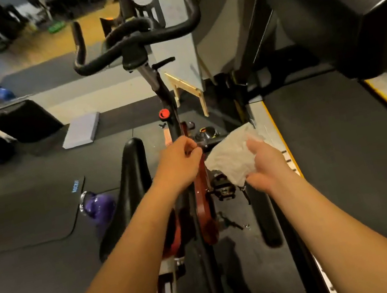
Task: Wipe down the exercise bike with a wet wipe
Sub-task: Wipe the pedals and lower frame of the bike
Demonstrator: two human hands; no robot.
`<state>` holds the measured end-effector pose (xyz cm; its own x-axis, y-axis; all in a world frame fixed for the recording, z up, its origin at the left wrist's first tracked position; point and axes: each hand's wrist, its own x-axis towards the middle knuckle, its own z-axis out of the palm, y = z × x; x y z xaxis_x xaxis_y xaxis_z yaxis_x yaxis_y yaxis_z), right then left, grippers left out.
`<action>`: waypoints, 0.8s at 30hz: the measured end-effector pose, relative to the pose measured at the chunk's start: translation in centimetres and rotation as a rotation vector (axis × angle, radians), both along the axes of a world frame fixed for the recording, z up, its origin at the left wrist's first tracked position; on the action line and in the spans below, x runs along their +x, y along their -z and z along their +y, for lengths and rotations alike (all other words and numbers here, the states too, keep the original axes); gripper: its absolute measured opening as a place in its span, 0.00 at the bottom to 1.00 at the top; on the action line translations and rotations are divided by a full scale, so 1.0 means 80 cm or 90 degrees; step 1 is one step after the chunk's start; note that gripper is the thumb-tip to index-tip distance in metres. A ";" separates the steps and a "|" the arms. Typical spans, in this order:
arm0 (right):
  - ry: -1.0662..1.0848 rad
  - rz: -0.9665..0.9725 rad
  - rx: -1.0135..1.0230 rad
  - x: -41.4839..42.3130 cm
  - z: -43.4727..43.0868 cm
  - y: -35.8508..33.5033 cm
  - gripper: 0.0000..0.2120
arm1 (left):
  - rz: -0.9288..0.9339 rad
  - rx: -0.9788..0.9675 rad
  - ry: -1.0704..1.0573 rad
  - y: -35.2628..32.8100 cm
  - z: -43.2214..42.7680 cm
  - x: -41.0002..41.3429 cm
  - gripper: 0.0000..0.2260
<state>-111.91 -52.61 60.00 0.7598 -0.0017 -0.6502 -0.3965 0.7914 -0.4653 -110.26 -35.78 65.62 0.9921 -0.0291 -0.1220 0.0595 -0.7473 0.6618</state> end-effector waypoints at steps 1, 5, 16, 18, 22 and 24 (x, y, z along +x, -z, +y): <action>-0.002 -0.003 0.005 0.010 0.004 0.001 0.11 | -0.001 0.007 -0.001 0.000 0.008 0.013 0.04; -0.022 -0.009 0.027 0.046 0.023 0.013 0.15 | 0.037 0.008 -0.042 0.038 0.010 0.059 0.02; 0.020 0.061 -0.071 0.244 -0.005 0.117 0.21 | 0.204 -0.127 -0.282 0.215 -0.046 0.153 0.06; -0.027 0.086 -0.128 0.293 0.010 0.148 0.19 | 0.210 -0.115 -0.304 0.240 -0.050 0.183 0.09; -0.112 0.087 -0.201 0.377 0.029 0.192 0.20 | 0.141 -0.051 -0.304 0.298 -0.028 0.291 0.17; -0.138 0.079 -0.214 0.405 0.037 0.214 0.18 | 0.106 0.010 -0.297 0.323 -0.006 0.340 0.25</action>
